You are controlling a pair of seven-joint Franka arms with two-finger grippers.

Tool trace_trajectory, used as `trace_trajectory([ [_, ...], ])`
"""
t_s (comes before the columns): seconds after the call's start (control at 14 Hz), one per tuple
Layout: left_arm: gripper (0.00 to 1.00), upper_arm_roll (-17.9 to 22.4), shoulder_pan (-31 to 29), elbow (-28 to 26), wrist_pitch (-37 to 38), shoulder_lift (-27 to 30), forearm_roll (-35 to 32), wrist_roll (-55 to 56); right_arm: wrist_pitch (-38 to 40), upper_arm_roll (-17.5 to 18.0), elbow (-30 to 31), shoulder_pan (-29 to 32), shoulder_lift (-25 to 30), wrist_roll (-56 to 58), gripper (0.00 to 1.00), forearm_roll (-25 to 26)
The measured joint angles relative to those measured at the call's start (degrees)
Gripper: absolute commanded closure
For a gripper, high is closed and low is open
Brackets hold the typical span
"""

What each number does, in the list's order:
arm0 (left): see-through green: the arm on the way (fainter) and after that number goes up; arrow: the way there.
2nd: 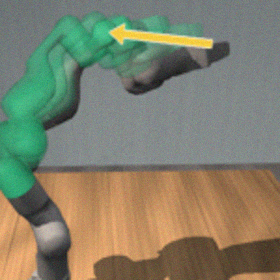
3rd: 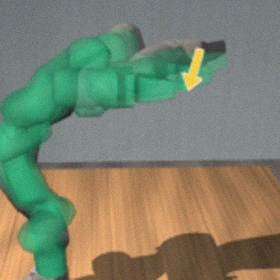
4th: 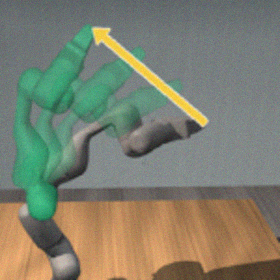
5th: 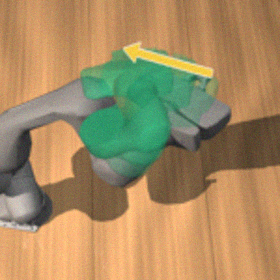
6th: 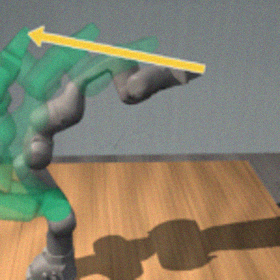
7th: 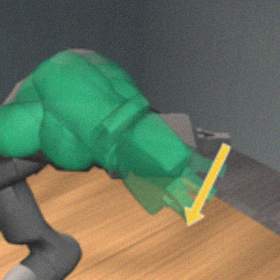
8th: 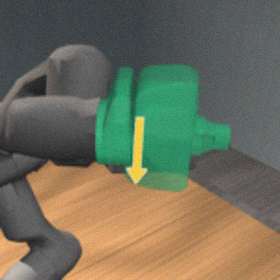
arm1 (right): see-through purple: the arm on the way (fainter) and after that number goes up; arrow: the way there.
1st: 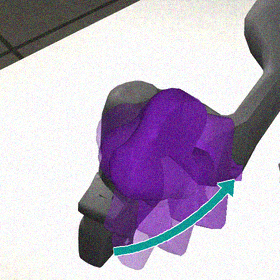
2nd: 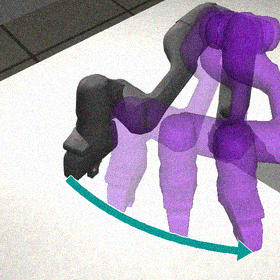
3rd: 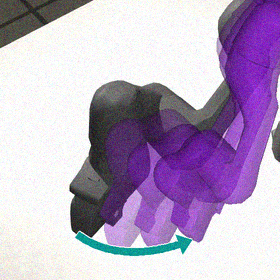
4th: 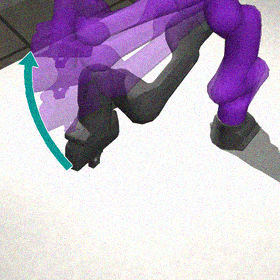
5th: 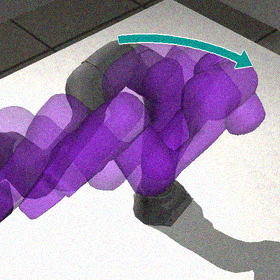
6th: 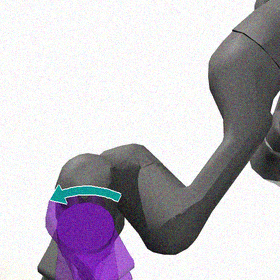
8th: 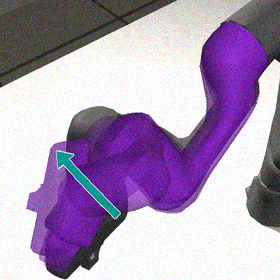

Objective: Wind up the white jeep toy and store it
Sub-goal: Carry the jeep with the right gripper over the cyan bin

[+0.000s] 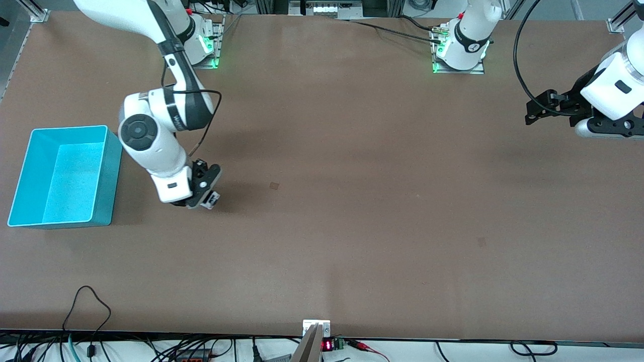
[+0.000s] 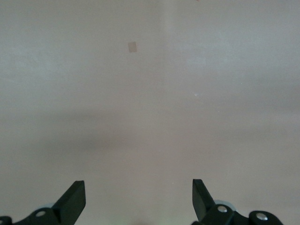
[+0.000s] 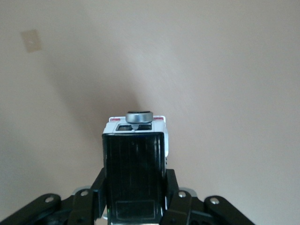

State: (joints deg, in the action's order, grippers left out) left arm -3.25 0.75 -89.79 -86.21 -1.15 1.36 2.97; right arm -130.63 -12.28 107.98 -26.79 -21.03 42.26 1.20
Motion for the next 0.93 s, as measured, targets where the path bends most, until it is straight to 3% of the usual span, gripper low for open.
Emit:
trace_trajectory([
  [0.43,0.0,0.0,0.0,0.0,-0.1,0.0,0.0,0.0,6.6,-6.2,0.0,-0.2,2.4,-13.6,1.0,1.9],
  [0.93,0.0,0.0,0.0,0.1,-0.1,0.0,0.0,0.0,8.3,-19.6,0.5,0.2,2.6,-19.9,1.0,2.4],
])
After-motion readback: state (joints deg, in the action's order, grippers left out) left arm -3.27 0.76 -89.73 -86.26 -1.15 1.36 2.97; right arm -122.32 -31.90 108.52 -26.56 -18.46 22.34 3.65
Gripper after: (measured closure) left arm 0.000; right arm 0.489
